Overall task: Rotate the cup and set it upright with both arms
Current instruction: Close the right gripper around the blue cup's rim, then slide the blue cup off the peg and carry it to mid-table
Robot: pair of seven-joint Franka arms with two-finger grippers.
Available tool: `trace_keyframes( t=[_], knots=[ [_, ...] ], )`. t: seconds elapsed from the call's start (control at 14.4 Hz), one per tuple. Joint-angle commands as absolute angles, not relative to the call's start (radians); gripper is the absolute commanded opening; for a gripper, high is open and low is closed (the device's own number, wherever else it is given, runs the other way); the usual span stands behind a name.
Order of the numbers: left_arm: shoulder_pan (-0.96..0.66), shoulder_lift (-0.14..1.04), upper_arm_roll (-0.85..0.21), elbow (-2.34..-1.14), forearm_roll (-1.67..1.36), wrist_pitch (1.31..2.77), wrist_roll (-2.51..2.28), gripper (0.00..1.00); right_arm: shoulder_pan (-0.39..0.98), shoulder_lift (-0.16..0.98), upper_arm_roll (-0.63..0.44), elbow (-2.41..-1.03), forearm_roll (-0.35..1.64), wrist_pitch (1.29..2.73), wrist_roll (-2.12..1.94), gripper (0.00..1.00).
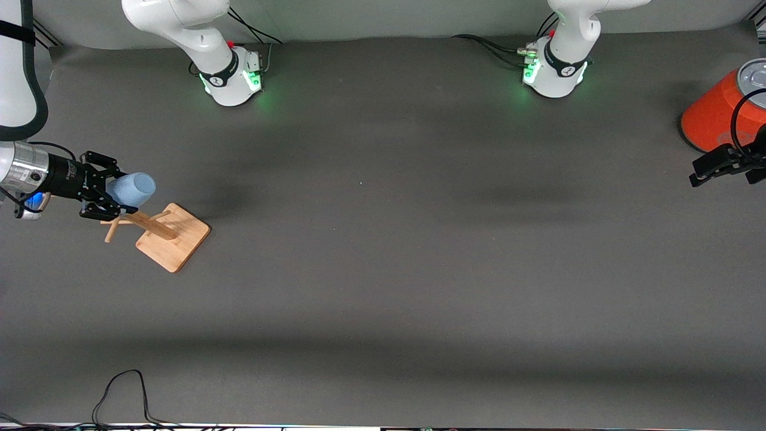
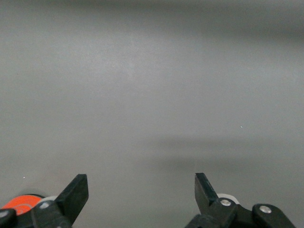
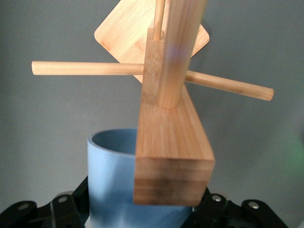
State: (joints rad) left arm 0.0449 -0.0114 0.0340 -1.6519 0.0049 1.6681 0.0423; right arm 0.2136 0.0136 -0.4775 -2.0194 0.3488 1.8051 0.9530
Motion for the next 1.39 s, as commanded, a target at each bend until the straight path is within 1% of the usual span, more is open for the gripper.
trace_keyframes(
  t=[0.0, 0.28, 0.48, 0.76, 0.9, 1.11, 1.18, 1.32],
  knots=[
    [0.037, -0.006, 0.040, -1.634, 0.005, 1.657, 0.058, 1.00, 0.212, 0.011, -0.482, -2.008, 0.374, 1.802, 0.934, 0.70],
    [0.037, -0.006, 0.040, -1.634, 0.005, 1.657, 0.058, 1.00, 0.213, 0.006, -0.482, -1.977, 0.409, 1.752, 0.960, 0.70],
    [0.037, -0.006, 0.040, -1.634, 0.005, 1.660, 0.058, 1.00, 0.222, -0.009, -0.466, -1.974, 0.419, 1.741, 1.037, 0.70],
    [0.037, -0.006, 0.040, -1.629, 0.005, 1.660, 0.058, 1.00, 0.225, -0.034, -0.402, -1.951, 0.425, 1.738, 1.136, 0.70],
    [0.035, -0.006, 0.040, -1.626, 0.005, 1.660, 0.058, 1.00, 0.225, -0.034, -0.347, -1.919, 0.425, 1.738, 1.208, 0.70],
    [0.035, -0.008, 0.038, -1.623, 0.005, 1.657, 0.058, 1.00, 0.225, -0.032, -0.223, -1.875, 0.486, 1.755, 1.333, 0.71],
    [0.035, -0.006, 0.040, -1.614, 0.005, 1.655, 0.060, 1.00, 0.225, -0.026, -0.181, -1.858, 0.488, 1.775, 1.382, 0.71],
    [0.037, -0.002, 0.038, -1.611, 0.005, 1.655, 0.060, 1.00, 0.227, -0.008, -0.068, -1.844, 0.485, 1.866, 1.475, 0.71]
  ],
)
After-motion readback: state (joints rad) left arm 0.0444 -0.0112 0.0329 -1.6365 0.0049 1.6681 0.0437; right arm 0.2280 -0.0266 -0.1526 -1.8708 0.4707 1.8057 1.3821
